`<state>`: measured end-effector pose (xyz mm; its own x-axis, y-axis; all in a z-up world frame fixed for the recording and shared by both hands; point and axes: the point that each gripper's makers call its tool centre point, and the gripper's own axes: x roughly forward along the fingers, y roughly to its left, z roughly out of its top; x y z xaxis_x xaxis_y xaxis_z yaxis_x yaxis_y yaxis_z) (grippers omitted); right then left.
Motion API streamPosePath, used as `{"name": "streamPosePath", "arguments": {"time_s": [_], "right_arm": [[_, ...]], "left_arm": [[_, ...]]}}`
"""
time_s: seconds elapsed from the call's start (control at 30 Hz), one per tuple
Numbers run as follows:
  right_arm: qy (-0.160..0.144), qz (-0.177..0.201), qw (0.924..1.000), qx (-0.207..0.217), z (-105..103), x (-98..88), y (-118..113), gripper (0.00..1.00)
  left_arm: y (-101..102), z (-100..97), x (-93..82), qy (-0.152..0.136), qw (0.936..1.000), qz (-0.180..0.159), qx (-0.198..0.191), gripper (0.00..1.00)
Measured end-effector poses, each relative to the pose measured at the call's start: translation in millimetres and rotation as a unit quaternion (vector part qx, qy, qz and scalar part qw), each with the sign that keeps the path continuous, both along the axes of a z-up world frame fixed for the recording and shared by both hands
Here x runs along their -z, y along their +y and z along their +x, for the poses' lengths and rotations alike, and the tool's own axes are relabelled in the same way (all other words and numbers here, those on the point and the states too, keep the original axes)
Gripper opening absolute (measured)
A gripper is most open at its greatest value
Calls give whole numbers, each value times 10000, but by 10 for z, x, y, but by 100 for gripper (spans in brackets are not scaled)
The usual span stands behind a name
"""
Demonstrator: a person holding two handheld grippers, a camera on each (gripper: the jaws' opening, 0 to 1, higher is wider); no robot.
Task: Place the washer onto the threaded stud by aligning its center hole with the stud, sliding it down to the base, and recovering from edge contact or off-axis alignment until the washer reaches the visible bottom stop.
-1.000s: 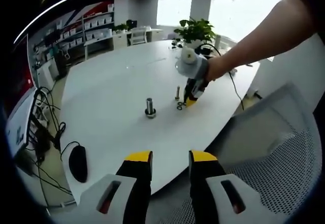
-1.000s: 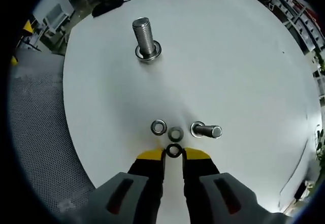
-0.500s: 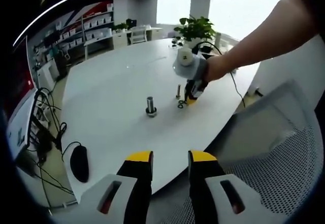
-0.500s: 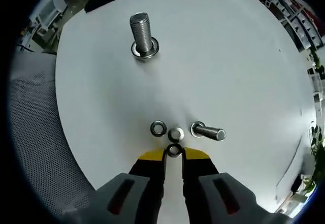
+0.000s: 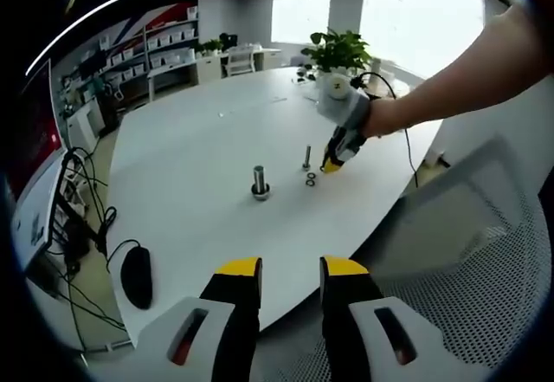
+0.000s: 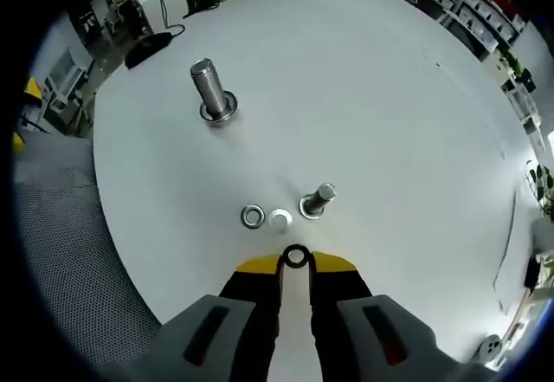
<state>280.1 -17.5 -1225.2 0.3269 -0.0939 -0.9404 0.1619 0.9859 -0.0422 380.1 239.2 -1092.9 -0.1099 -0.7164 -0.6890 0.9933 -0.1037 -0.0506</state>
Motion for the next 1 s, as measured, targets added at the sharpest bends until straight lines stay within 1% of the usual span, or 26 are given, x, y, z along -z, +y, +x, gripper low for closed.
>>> {"name": "streamPosePath", "arguments": {"time_s": [0.03,0.07,0.2,0.27,0.37,0.4,0.43,0.47,0.5,0.53,0.57,0.6,0.67,0.77,0.8,0.87,0.9,1.0], "right_arm": [[-61,-7,10000,8,10,-76,19,14],[-103,-20,9999,0,-3,-189,120,14],[-286,-117,9995,-7,58,-346,81,14],[-350,-156,9993,-26,92,-348,-5,14],[-415,-145,9990,-54,107,-366,-8,14],[-428,-131,9989,-139,115,-316,-58,14],[-372,-216,9989,-187,97,-307,-85,14],[-343,-281,9986,-276,120,-313,-93,14],[-382,-268,9986,-256,129,-324,-95,14],[-442,-262,9984,-233,65,-404,15,14],[-455,-278,9983,-234,65,-410,12,14],[-475,-293,9981,-250,89,-370,-61,14],[-521,-225,9978,-352,108,-335,-60,14],[-567,-331,9970,-404,95,-393,-90,14],[-653,-343,9965,-384,119,-440,-80,14],[-735,-395,9956,-434,189,-466,-96,14],[-821,-434,9942,-536,228,-488,-88,14],[-821,-475,9937,-605,261,-509,-77,14]], "left_arm": [[-1,6,1,0,10000,1,2,25],[-3,7,-1,13,10000,-4,0,25],[3,-3,4,61,10000,8,-16,25],[9,-1,19,24,10000,38,-4,25],[1,17,27,3,10000,13,-33,25],[1,23,29,4,10000,12,-47,25],[2,22,27,-7,10000,20,-55,25],[3,22,27,-2,10000,21,-63,25],[1,14,20,6,10000,11,-64,25],[2,13,19,-4,10000,8,-68,25],[3,12,22,-14,10000,14,-62,25],[5,9,25,-18,10000,21,-56,25],[2,5,24,-23,10000,29,-54,25],[-6,8,25,9,10000,27,-63,25],[-6,9,26,5,10000,27,-64,25],[-3,17,30,-3,10000,31,-68,25],[-5,20,37,0,10000,33,-71,25],[-6,15,38,-1,10000,37,-65,25]]}}
